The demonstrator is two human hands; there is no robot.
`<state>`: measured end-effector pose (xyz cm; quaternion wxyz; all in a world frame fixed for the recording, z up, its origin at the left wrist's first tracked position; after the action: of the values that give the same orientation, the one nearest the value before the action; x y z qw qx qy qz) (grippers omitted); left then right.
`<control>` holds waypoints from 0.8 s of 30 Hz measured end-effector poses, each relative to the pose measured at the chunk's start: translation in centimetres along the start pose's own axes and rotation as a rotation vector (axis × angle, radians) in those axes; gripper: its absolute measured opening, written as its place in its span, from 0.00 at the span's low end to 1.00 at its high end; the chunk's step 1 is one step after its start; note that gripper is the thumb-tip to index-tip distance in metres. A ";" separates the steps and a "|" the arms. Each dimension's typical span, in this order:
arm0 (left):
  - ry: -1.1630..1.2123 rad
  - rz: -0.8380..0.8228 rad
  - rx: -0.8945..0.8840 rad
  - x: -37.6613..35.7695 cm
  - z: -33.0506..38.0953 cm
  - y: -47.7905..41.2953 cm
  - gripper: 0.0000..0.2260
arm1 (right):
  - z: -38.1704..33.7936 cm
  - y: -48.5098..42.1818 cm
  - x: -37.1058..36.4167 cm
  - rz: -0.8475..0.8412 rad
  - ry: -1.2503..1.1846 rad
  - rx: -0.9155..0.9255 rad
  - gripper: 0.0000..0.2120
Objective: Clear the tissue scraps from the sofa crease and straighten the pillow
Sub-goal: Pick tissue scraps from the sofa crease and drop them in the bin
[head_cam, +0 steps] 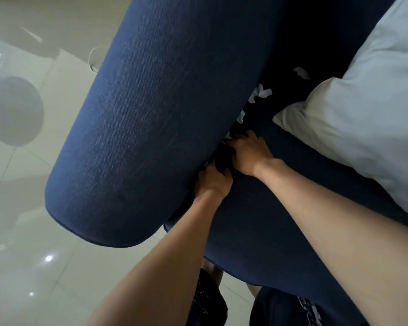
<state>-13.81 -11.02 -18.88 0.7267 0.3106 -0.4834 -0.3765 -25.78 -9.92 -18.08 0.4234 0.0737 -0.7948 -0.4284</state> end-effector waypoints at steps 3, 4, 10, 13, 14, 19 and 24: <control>-0.039 -0.033 0.058 0.4 0.4 -0.3 0.23 | 0.5 0.2 0.2 0.030 -0.096 -0.062 0.20; -0.045 -0.033 0.080 0.7 0.4 -0.2 0.22 | 0.7 0.3 0.2 0.041 -0.143 -0.086 0.19; -0.077 0.113 0.015 1.9 0.5 1.3 0.19 | 1.8 2.5 1.3 0.221 -0.313 -0.098 0.14; -0.125 0.259 -0.116 2.8 1.4 3.4 0.12 | 2.3 4.8 2.6 0.341 -0.399 -0.116 0.10; -0.114 0.292 -0.158 3.1 1.9 4.2 0.10 | 2.5 5.6 3.1 0.384 -0.448 -0.131 0.09; 0.034 0.432 -0.288 5.6 4.8 9.0 0.04 | 2.9 10.1 6.5 0.501 -0.672 -0.171 0.06; 0.187 0.516 -0.391 10.3 9.0 13.6 0.07 | 1.7 15.1 13.1 0.639 -0.714 -0.123 0.10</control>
<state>-16.29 -13.41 0.02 0.8851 0.0660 -0.3959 -0.2355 -31.61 -5.76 0.64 0.2380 -0.3509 -0.8465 -0.3219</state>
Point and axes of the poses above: each hand's wrist, its own y-axis away from the middle knuckle, its own x-axis out of the back of the hand, z = x × y, the point moved 6 cm from there along -y, towards the middle knuckle, and after that the axes turned 7 degrees about -x, right-handed, at the moved point
